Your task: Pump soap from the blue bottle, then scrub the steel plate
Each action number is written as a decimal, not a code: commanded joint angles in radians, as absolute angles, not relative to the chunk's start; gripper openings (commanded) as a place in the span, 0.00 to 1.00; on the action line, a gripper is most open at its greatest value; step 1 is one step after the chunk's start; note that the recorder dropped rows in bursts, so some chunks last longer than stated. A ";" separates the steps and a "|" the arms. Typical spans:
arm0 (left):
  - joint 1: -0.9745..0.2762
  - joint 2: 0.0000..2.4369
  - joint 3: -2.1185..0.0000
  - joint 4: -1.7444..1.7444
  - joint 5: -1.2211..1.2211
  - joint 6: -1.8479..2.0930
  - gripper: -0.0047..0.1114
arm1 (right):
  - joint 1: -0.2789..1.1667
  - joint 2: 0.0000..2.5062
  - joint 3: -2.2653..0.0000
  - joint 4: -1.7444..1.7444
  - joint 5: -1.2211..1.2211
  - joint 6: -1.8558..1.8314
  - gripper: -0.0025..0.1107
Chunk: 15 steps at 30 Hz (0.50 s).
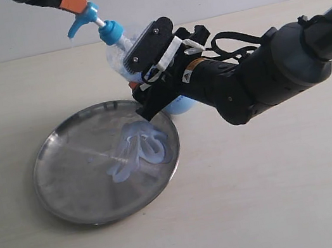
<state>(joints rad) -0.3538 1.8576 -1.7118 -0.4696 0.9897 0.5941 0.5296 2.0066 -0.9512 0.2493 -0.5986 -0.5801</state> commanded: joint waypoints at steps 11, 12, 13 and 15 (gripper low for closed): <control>-0.408 1.903 -1.695 -0.449 1.085 0.598 0.04 | 0.535 2.007 -0.954 0.218 -0.588 -0.547 0.02; -0.408 1.909 -1.695 -0.445 1.085 0.595 0.04 | 0.535 2.007 -0.954 0.218 -0.588 -0.547 0.02; -0.408 1.914 -1.695 -0.443 1.089 0.595 0.04 | 0.535 2.007 -0.954 0.218 -0.588 -0.547 0.02; -0.408 1.929 -1.695 -0.439 1.091 0.595 0.04 | 0.535 2.007 -0.954 0.218 -0.588 -0.547 0.02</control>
<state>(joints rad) -0.3818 1.8676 -1.7216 -0.4345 0.9915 0.5941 0.5278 2.0066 -0.9512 0.2505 -0.5986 -0.5748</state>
